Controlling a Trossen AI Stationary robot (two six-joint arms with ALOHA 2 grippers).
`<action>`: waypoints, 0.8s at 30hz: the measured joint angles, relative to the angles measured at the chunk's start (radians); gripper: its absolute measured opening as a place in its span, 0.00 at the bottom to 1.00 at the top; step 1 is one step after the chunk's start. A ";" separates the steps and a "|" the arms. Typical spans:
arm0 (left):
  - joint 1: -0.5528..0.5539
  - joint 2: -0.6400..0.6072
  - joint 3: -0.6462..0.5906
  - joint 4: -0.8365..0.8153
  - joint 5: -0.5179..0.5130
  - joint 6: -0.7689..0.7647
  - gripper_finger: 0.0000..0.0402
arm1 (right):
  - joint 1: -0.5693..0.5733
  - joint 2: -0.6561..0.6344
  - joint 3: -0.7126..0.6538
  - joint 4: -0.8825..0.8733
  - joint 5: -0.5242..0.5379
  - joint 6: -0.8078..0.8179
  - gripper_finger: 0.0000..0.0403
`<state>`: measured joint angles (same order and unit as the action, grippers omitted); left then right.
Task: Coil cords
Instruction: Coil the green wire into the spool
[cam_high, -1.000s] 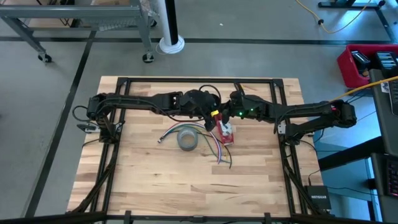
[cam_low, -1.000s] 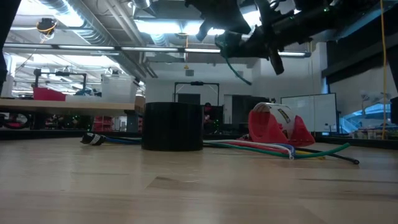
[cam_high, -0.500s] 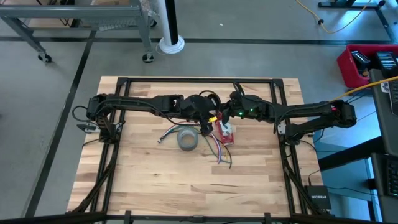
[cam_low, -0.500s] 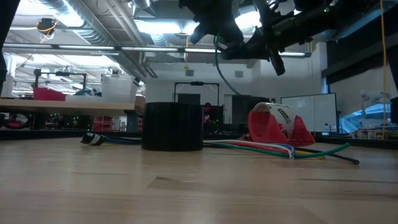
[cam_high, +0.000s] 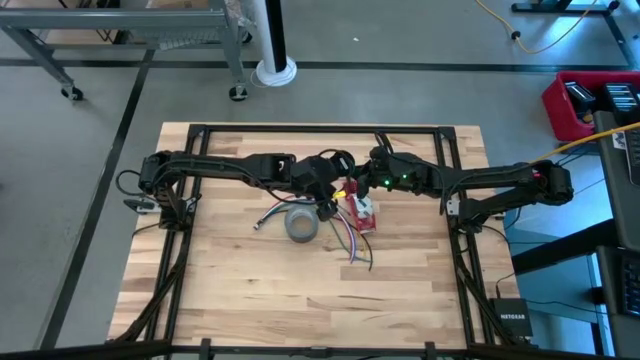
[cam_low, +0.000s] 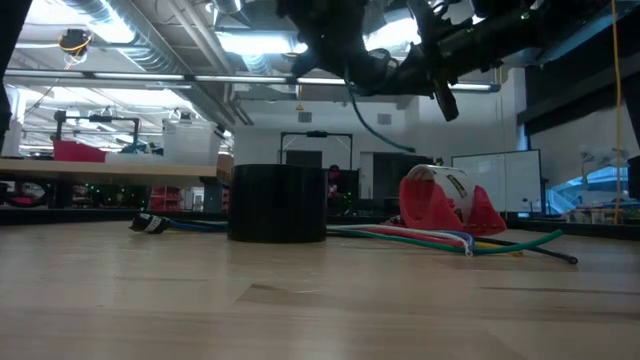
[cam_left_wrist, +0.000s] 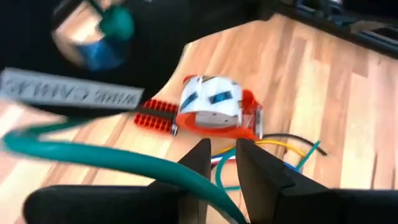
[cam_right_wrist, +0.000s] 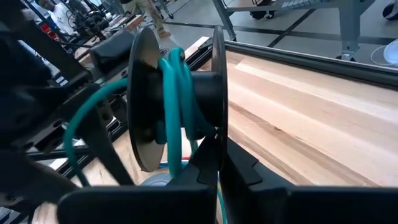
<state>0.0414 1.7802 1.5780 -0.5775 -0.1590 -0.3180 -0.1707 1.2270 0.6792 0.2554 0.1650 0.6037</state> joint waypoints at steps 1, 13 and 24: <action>0.000 0.000 0.000 -0.009 -0.001 -0.015 0.17 | 0.000 0.000 0.000 0.000 0.000 -0.004 0.01; 0.000 0.000 0.000 -0.159 -0.003 -0.025 0.07 | 0.000 0.000 0.000 -0.005 0.002 -0.006 0.01; -0.002 0.000 0.000 -0.296 -0.004 -0.056 0.07 | 0.000 0.000 0.000 -0.023 0.003 -0.007 0.01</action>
<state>0.0391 1.7798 1.5780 -0.8736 -0.1631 -0.3737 -0.1707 1.2270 0.6792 0.2325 0.1677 0.5964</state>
